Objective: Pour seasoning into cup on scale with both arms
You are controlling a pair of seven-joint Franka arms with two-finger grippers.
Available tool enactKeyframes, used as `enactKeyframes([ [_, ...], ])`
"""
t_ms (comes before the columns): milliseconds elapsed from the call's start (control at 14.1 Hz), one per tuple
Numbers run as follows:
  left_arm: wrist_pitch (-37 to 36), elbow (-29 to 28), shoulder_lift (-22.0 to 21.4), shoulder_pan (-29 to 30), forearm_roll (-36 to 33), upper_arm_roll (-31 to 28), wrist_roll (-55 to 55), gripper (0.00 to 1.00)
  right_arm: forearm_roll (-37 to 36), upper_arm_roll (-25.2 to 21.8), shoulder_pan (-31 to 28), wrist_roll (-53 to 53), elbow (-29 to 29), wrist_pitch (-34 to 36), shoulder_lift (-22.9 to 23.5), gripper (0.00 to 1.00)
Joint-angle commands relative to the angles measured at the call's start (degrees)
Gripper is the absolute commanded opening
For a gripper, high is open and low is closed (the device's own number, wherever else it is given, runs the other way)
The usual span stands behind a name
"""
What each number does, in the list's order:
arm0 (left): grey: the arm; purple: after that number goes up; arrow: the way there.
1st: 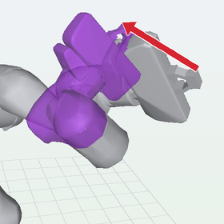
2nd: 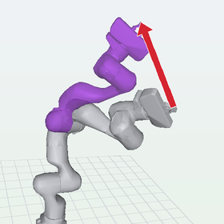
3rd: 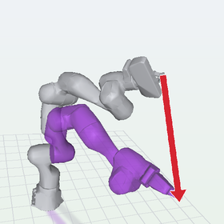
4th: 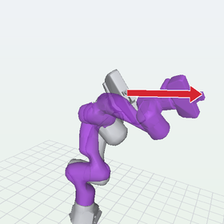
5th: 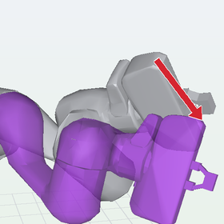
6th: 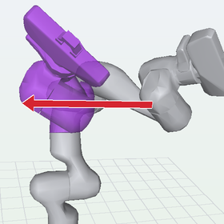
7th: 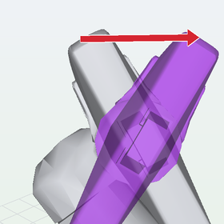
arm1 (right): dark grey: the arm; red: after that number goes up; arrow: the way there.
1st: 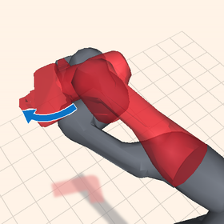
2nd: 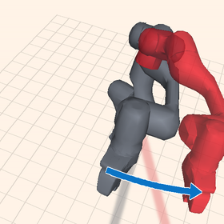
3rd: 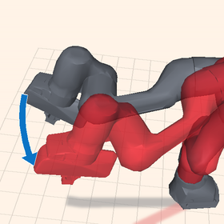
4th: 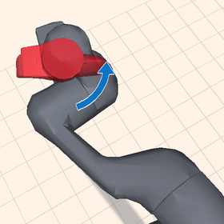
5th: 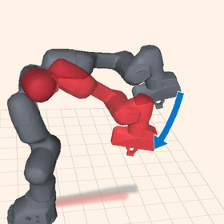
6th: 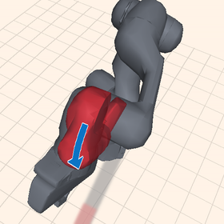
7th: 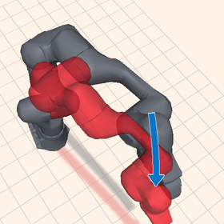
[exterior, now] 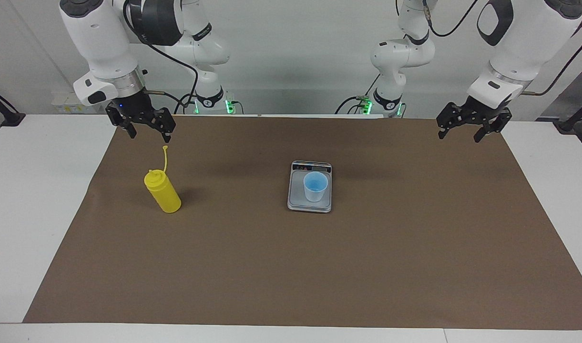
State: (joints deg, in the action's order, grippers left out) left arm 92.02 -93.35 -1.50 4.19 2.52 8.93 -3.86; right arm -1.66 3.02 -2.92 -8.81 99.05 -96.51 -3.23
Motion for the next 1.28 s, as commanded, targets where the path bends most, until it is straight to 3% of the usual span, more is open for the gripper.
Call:
enactKeyframes([
  [0,-1.0,-0.6,-1.3,0.7,1.1,-0.5,0.0,1.0,0.2,0.2,-0.7,0.9,1.1,-0.3,-1.1,1.0],
  [781,-2.9,0.2,-1.8,0.2,-2.1,-0.5,-0.4,1.0,0.2,-0.2,-2.6,0.9,1.1,0.0,-1.1,1.0],
  [994,-3.0,0.2,-1.8,0.5,-2.1,-0.5,-0.3,1.0,0.1,-0.3,-3.3,1.0,1.1,3.0,-1.3,1.0],
  [1206,-3.0,0.2,-1.8,0.5,-2.1,-0.4,-0.2,1.0,1.0,-0.3,-3.9,-0.4,1.1,0.3,-0.9,1.0],
])
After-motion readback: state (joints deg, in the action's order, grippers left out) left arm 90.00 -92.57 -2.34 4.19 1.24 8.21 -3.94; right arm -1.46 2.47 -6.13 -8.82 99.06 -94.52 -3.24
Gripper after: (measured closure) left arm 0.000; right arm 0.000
